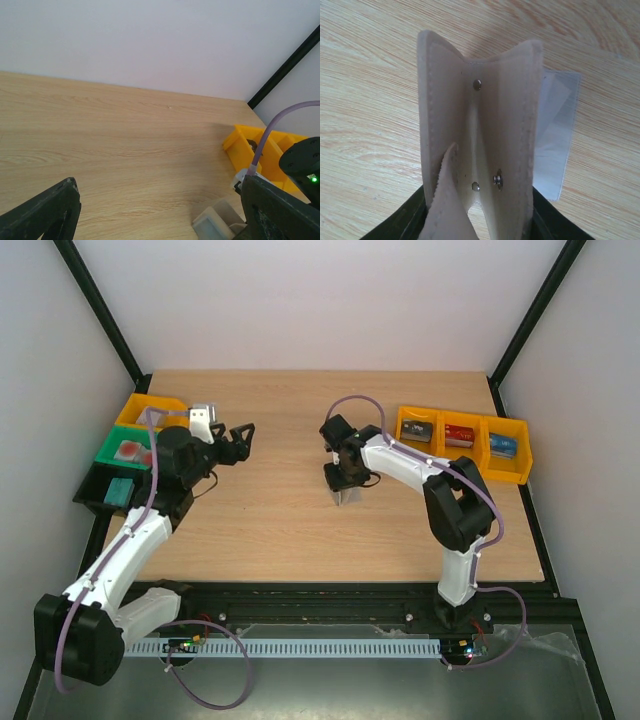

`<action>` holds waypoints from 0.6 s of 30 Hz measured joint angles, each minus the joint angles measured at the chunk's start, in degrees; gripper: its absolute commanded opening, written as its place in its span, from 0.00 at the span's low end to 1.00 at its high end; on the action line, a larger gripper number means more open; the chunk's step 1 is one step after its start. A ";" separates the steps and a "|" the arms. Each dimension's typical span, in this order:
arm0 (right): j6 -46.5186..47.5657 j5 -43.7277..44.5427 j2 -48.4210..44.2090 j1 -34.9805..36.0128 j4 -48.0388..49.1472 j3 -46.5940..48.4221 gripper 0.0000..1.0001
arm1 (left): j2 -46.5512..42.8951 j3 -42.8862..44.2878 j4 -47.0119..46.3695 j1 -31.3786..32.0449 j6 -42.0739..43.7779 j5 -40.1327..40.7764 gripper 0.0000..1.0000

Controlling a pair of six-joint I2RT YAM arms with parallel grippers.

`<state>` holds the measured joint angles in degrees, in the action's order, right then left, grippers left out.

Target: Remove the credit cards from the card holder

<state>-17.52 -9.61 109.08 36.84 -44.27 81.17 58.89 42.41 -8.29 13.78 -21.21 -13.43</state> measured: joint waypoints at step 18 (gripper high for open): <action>-0.92 -7.52 -0.98 -3.87 4.81 -3.15 0.48 | -0.07 -0.50 -0.35 0.00 0.07 -2.21 0.89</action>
<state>-18.44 -17.12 108.09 32.97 -39.46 78.02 58.83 41.91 -8.64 13.78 -21.15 -15.64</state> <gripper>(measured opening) 0.478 0.888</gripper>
